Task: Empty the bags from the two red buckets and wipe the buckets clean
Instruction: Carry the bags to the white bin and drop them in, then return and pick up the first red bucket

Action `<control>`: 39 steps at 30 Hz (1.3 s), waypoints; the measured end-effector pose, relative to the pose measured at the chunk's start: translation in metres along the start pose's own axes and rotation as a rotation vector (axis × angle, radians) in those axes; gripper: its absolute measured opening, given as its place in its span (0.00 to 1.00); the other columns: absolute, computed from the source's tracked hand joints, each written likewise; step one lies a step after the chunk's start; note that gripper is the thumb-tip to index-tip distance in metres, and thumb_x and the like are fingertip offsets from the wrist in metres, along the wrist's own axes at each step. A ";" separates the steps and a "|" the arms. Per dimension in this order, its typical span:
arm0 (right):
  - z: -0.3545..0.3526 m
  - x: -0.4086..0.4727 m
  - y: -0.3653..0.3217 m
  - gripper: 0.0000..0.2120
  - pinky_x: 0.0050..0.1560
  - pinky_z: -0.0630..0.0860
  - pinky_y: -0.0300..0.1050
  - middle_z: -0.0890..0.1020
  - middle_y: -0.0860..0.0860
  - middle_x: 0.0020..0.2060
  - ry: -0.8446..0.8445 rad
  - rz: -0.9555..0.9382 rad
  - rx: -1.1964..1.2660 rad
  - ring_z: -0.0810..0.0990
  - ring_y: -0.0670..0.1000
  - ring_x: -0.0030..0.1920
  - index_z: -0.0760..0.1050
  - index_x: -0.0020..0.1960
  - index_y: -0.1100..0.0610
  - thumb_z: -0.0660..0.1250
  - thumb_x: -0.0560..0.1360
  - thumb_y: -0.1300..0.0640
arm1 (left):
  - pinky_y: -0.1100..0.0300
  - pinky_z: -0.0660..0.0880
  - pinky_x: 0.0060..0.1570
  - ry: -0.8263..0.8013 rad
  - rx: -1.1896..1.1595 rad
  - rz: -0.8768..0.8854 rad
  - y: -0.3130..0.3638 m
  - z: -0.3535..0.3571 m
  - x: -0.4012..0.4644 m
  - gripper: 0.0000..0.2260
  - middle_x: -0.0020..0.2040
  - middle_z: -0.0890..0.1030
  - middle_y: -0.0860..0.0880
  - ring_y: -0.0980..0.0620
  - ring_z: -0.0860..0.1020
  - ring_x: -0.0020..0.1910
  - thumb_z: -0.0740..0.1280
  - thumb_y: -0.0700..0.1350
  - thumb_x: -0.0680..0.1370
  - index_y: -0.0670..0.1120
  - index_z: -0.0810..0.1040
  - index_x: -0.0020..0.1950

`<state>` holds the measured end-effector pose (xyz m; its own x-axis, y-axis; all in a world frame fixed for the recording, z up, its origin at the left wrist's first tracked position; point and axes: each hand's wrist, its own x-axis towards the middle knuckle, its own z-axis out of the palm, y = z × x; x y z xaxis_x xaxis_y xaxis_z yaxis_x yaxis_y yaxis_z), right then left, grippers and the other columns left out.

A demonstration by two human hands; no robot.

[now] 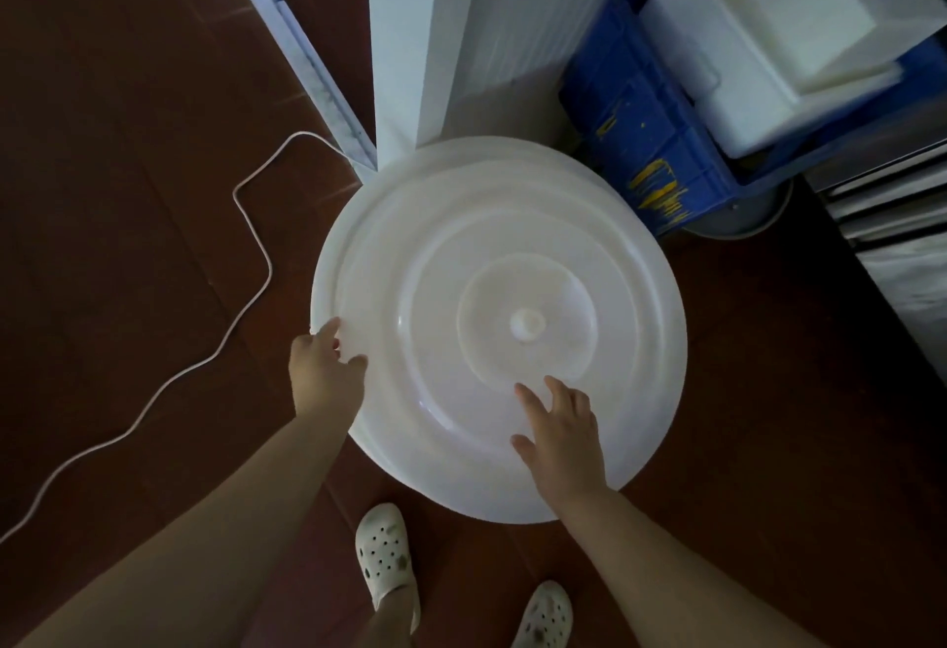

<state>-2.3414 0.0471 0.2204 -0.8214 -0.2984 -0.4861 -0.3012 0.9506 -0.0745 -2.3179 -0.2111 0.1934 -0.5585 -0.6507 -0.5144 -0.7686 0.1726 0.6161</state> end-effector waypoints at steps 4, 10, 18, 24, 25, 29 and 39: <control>-0.002 0.005 -0.002 0.26 0.71 0.59 0.46 0.58 0.52 0.74 -0.031 -0.039 0.029 0.56 0.52 0.73 0.58 0.75 0.46 0.62 0.79 0.51 | 0.50 0.72 0.60 -0.011 0.073 0.034 0.002 -0.003 -0.002 0.25 0.62 0.70 0.43 0.44 0.73 0.60 0.68 0.36 0.74 0.44 0.69 0.70; -0.015 0.002 -0.010 0.26 0.70 0.61 0.46 0.61 0.51 0.73 -0.013 -0.068 -0.007 0.59 0.51 0.73 0.59 0.74 0.46 0.62 0.79 0.52 | 0.48 0.69 0.65 -0.079 0.160 0.083 -0.006 -0.018 -0.024 0.27 0.65 0.69 0.44 0.45 0.68 0.65 0.70 0.39 0.73 0.46 0.67 0.71; -0.058 -0.008 -0.014 0.22 0.60 0.66 0.44 0.69 0.49 0.66 -0.024 -0.233 -0.026 0.68 0.51 0.62 0.63 0.72 0.50 0.59 0.78 0.56 | 0.57 0.72 0.50 -0.087 0.194 0.063 -0.001 -0.042 -0.075 0.21 0.57 0.72 0.48 0.50 0.73 0.55 0.70 0.43 0.74 0.48 0.73 0.67; -0.124 -0.028 -0.020 0.10 0.44 0.66 0.43 0.76 0.51 0.48 0.019 -0.501 -0.140 0.74 0.52 0.47 0.72 0.56 0.56 0.56 0.78 0.60 | 0.61 0.72 0.38 -0.023 0.257 0.123 0.023 -0.072 -0.147 0.16 0.49 0.70 0.55 0.54 0.74 0.45 0.68 0.44 0.74 0.49 0.76 0.62; -0.136 -0.033 -0.022 0.08 0.42 0.64 0.44 0.76 0.52 0.45 0.027 -0.557 -0.174 0.74 0.53 0.46 0.73 0.52 0.57 0.56 0.78 0.61 | 0.60 0.73 0.40 -0.004 0.284 0.135 0.028 -0.078 -0.162 0.16 0.50 0.71 0.54 0.53 0.75 0.48 0.67 0.45 0.74 0.50 0.76 0.62; -0.178 -0.063 -0.040 0.09 0.40 0.62 0.44 0.75 0.53 0.42 0.051 -0.766 -0.328 0.73 0.54 0.42 0.73 0.49 0.59 0.56 0.76 0.66 | 0.59 0.72 0.49 0.126 0.358 0.130 0.035 -0.105 -0.226 0.17 0.58 0.73 0.54 0.52 0.73 0.58 0.65 0.46 0.75 0.52 0.74 0.63; -0.201 -0.198 -0.172 0.12 0.49 0.71 0.47 0.79 0.53 0.51 0.124 -1.348 -0.507 0.77 0.56 0.52 0.74 0.55 0.55 0.55 0.78 0.59 | 0.58 0.70 0.57 0.427 0.531 -0.167 -0.053 -0.210 -0.406 0.14 0.58 0.74 0.53 0.52 0.72 0.59 0.62 0.50 0.77 0.52 0.74 0.62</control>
<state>-2.2242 -0.0747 0.5045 0.1930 -0.9568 -0.2174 -0.9804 -0.1790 -0.0825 -1.9850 -0.1116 0.4950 -0.3318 -0.9147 -0.2307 -0.9426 0.3120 0.1189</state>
